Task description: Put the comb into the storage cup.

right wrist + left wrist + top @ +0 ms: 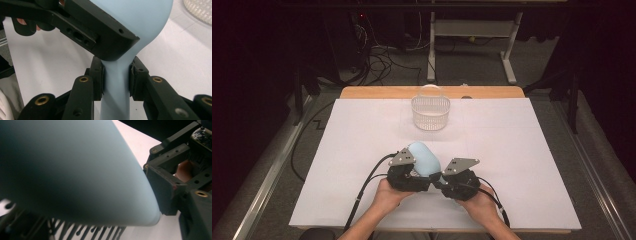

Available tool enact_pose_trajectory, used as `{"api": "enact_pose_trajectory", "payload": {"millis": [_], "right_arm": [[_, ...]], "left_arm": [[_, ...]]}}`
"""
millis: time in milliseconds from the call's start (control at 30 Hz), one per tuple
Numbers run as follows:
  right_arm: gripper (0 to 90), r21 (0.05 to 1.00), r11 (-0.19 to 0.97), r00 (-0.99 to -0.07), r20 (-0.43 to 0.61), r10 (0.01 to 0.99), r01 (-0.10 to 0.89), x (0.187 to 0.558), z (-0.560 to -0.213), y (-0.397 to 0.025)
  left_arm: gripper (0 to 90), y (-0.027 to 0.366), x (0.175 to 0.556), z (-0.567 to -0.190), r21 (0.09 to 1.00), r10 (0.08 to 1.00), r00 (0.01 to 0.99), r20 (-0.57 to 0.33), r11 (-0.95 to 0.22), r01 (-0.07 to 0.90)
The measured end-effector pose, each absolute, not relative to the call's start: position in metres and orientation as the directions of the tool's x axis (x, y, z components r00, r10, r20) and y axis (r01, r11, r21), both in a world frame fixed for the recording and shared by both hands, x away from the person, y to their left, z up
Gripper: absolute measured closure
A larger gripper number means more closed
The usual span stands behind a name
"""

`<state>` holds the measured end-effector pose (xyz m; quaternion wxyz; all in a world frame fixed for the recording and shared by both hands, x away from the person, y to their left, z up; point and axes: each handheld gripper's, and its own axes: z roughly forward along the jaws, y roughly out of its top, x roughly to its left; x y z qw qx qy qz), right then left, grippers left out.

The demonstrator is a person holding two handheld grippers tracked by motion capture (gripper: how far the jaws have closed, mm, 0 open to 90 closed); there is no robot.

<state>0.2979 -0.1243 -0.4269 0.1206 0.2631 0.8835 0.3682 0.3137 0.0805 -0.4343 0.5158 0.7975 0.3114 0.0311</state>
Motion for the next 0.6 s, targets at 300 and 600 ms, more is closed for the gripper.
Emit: {"api": "enact_pose_trajectory", "payload": {"millis": [300, 600], "right_arm": [[70.2, 0.707, 0.602, -0.835, -0.031, 0.550, 0.371, 0.2987, -0.4274, -0.1234], [70.1, 0.705, 0.610, -0.835, -0.045, 0.548, 0.362, 0.2977, -0.4254, -0.1217]], "left_arm": [[31.2, 0.0801, 0.3128, -0.4330, 0.826, 0.535, 0.793, -0.293, -0.275, 0.492], [34.7, 0.0813, 0.3098, -0.4293, 0.822, 0.535, 0.791, -0.298, -0.277, 0.497]]}}
